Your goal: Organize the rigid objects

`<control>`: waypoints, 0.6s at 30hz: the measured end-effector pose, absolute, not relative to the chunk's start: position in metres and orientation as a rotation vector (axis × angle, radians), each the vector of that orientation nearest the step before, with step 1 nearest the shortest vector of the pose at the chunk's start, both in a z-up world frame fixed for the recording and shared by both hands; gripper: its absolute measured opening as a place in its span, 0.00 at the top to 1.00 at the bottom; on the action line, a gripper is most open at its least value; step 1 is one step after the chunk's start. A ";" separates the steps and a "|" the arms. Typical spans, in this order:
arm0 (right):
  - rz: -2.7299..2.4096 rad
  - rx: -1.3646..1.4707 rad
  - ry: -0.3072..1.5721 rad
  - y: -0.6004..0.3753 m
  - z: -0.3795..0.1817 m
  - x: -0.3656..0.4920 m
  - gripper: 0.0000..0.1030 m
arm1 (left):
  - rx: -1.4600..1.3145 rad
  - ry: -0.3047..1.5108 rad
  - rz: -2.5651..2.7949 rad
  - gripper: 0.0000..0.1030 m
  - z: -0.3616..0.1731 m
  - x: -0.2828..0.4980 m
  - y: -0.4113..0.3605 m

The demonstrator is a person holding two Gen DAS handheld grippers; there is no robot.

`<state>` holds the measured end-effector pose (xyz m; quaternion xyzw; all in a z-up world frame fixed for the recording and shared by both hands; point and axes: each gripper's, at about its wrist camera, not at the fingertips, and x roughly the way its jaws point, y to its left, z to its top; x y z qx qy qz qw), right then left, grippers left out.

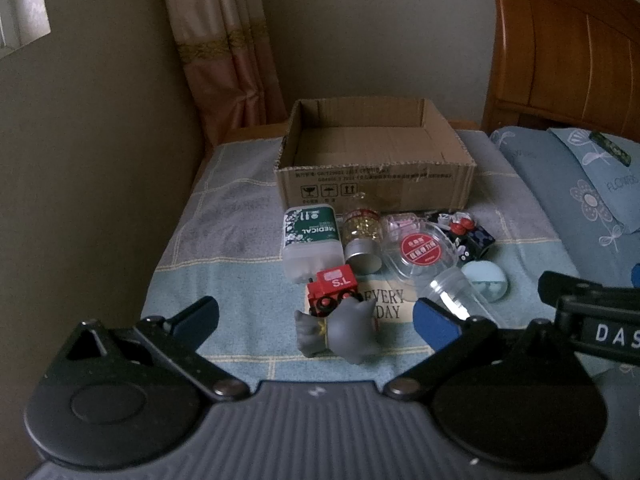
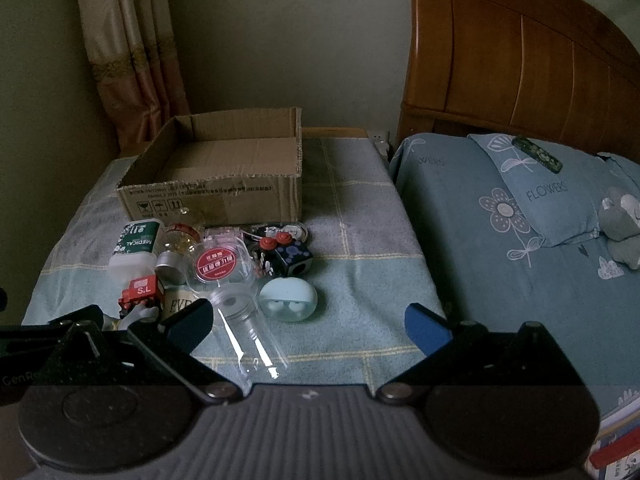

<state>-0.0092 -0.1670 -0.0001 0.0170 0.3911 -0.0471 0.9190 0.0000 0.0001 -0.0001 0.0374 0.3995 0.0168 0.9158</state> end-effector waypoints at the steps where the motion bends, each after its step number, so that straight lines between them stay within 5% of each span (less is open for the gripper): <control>1: -0.097 0.035 0.804 -0.167 0.000 -0.009 0.00 | 0.077 0.822 0.035 0.01 0.000 0.000 0.000; 18: -0.097 0.033 0.803 -0.166 -0.002 -0.011 0.00 | 0.076 0.820 0.035 0.01 -0.001 0.002 0.001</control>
